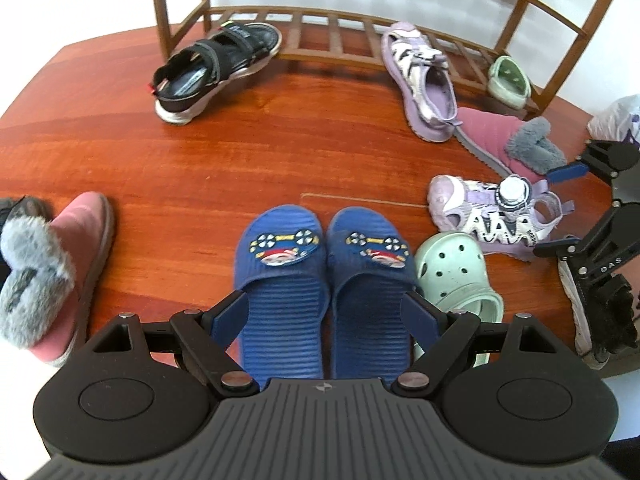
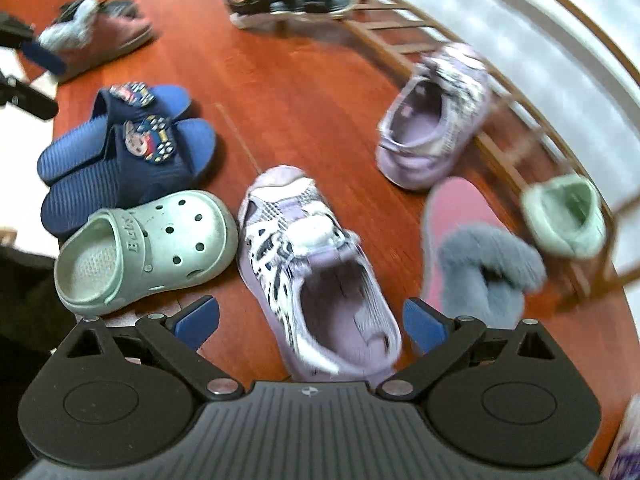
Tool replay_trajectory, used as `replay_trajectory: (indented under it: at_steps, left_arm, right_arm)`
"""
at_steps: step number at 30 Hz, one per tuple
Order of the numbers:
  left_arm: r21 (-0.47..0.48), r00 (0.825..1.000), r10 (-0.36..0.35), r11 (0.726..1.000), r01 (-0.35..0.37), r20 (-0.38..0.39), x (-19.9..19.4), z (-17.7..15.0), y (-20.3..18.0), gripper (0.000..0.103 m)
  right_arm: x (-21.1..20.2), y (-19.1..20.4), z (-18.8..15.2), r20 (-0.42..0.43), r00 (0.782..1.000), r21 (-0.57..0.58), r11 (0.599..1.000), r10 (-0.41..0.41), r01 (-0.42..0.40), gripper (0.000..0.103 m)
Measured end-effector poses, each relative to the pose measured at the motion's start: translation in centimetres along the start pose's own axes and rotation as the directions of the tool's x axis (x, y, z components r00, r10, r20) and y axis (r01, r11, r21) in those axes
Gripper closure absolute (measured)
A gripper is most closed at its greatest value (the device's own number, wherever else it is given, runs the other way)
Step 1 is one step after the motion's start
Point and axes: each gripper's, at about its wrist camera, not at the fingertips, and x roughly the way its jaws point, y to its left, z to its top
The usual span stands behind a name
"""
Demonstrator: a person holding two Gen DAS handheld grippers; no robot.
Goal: Organize scattered shoes
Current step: 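Grasp the lilac sneaker with the white dial using the right tool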
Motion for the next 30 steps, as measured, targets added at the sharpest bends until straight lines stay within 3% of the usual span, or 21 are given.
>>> replay_trajectory:
  at_steps: [9, 14, 16, 18, 23, 27, 30]
  left_arm:
    - [-0.069, 0.999, 0.053, 0.996, -0.053, -0.004, -0.8, -0.9, 1.5, 0.018]
    - [-0.118, 0.997, 0.079, 0.99, -0.081, -0.014, -1.0, -1.3, 2.5, 0.018]
    - [-0.131, 0.996, 0.089, 0.987, -0.09, -0.016, -1.1, -1.3, 2.8, 0.018]
    - [-0.143, 0.995, 0.095, 0.985, -0.097, -0.017, -1.1, -1.4, 3.0, 0.018]
    - [-0.155, 0.995, 0.094, 0.983, -0.096, -0.021, -0.9, -1.2, 3.2, 0.018]
    - [-0.149, 0.996, 0.085, 0.985, -0.087, -0.021, -0.6, -0.9, 3.0, 0.018]
    - [-0.138, 0.997, 0.074, 0.988, -0.076, -0.019, -0.4, -0.7, 2.7, 0.018]
  right_arm:
    - [4.2, 0.0, 1.7, -0.071, 0.995, -0.167, 0.982, 0.072, -0.084, 0.003]
    - [5.6, -0.2, 1.9, -0.105, 0.989, -0.183, 0.975, 0.105, -0.123, 0.005]
    - [6.2, -0.3, 2.0, -0.118, 0.986, -0.188, 0.972, 0.118, -0.139, 0.01]
    - [6.6, -0.3, 2.0, -0.131, 0.983, -0.187, 0.971, 0.128, -0.151, 0.017]
    - [6.6, -0.3, 1.6, -0.127, 0.981, -0.169, 0.972, 0.144, -0.165, 0.021]
    - [6.0, -1.0, 1.6, -0.119, 0.983, -0.091, 0.984, 0.143, -0.154, 0.024]
    - [5.6, -1.5, 1.6, -0.113, 0.984, -0.031, 0.989, 0.141, -0.145, 0.032]
